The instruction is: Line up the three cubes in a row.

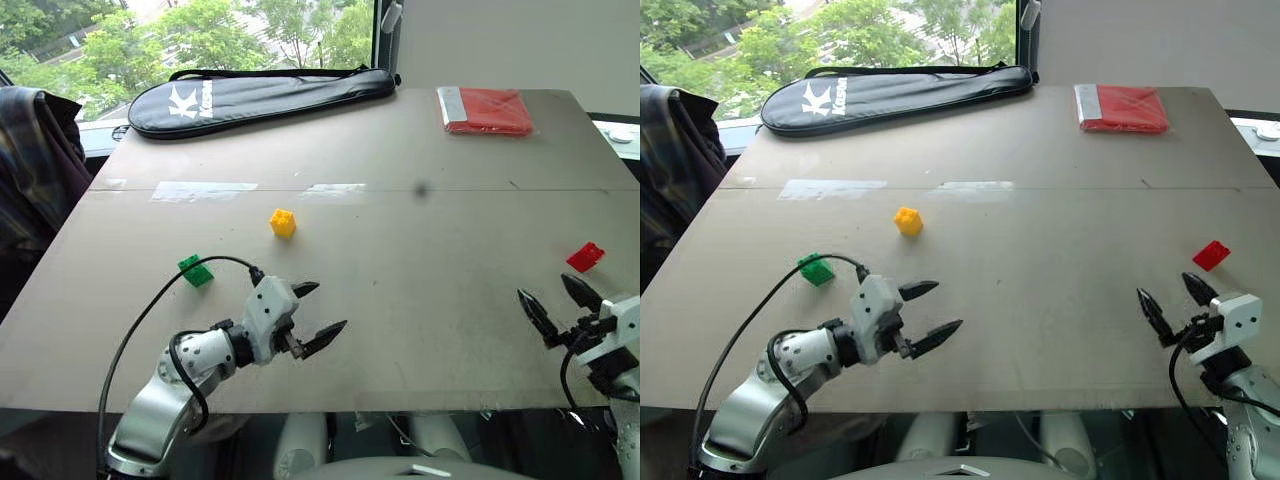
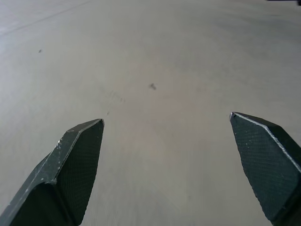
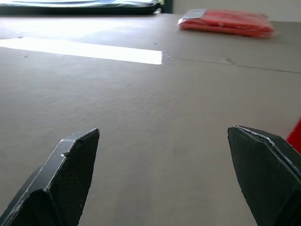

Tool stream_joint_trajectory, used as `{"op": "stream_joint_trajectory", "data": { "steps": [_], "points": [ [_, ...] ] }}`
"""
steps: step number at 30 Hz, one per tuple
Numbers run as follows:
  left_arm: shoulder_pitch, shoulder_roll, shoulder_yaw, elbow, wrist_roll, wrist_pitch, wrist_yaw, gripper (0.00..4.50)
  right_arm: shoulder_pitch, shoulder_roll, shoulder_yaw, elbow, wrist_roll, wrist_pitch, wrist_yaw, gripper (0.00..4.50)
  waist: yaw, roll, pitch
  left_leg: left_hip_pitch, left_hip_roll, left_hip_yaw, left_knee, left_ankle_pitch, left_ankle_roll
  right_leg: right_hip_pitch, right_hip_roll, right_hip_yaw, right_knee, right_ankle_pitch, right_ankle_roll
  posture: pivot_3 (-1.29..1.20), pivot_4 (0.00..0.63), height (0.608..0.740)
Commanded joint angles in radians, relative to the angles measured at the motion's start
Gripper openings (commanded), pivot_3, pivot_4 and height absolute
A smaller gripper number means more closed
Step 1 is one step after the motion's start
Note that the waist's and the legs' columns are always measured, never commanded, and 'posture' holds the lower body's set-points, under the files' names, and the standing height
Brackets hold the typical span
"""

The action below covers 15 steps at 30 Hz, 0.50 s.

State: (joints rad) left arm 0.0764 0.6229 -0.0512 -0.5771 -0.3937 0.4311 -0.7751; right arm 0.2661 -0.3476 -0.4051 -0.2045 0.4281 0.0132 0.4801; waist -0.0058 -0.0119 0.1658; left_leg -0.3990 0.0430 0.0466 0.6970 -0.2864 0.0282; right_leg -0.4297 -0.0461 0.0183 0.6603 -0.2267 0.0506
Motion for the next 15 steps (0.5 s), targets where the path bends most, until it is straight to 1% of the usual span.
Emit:
{"op": "stream_joint_trajectory", "data": {
  "steps": [1, 4, 7, 10, 15],
  "points": [
    [-0.119, 0.054, 0.008, -0.051, -0.131, 0.095, -0.095, 4.39, -0.07, 0.112, 0.004, -0.127, -0.116, 0.13, -0.335, 4.5, -0.003, 0.0, 0.0, 0.0, 0.0, 0.0, 0.0, 0.0, 0.0, 0.0, 0.0, 0.0, 0.001, 0.0, 0.0, 0.0, 0.15, 0.708],
    [-0.185, 0.09, 0.016, -0.042, -0.184, 0.125, -0.146, 4.39, -0.13, 0.201, 0.017, -0.16, -0.187, 0.201, -0.499, 4.5, -0.008, 0.001, 0.0, 0.0, 0.0, 0.001, 0.0, 0.0, 0.0, -0.001, 0.001, 0.001, 0.001, 0.0, 0.0, 0.0, 0.15, 0.708],
    [-0.249, 0.125, 0.022, -0.031, -0.214, 0.14, -0.191, 4.39, -0.198, 0.239, 0.033, -0.111, -0.281, 0.211, -0.614, 4.5, -0.008, 0.002, 0.0, -0.001, -0.001, 0.001, 0.0, 0.0, 0.0, -0.002, 0.0, 0.002, 0.001, 0.0, 0.0, 0.0, 0.15, 0.708],
    [-0.287, 0.132, 0.026, -0.029, -0.231, 0.146, -0.202, 4.39, -0.258, 0.249, 0.015, -0.035, -0.303, 0.201, -0.67, 4.5, -0.007, 0.001, 0.0, -0.002, -0.002, 0.001, 0.0, 0.0, 0.0, -0.002, 0.0, 0.003, 0.0, 0.0, -0.001, 0.0, 0.15, 0.708],
    [-0.314, 0.131, 0.027, -0.053, -0.24, 0.155, -0.194, 4.39, -0.365, 0.235, -0.031, 0.11, -0.306, 0.184, -0.74, 4.5, -0.01, 0.001, 0.001, -0.001, -0.003, 0.001, 0.0, 0.0, 0.0, -0.002, 0.001, 0.003, 0.001, 0.002, -0.003, 0.0, 0.15, 0.708]
  ]
}}
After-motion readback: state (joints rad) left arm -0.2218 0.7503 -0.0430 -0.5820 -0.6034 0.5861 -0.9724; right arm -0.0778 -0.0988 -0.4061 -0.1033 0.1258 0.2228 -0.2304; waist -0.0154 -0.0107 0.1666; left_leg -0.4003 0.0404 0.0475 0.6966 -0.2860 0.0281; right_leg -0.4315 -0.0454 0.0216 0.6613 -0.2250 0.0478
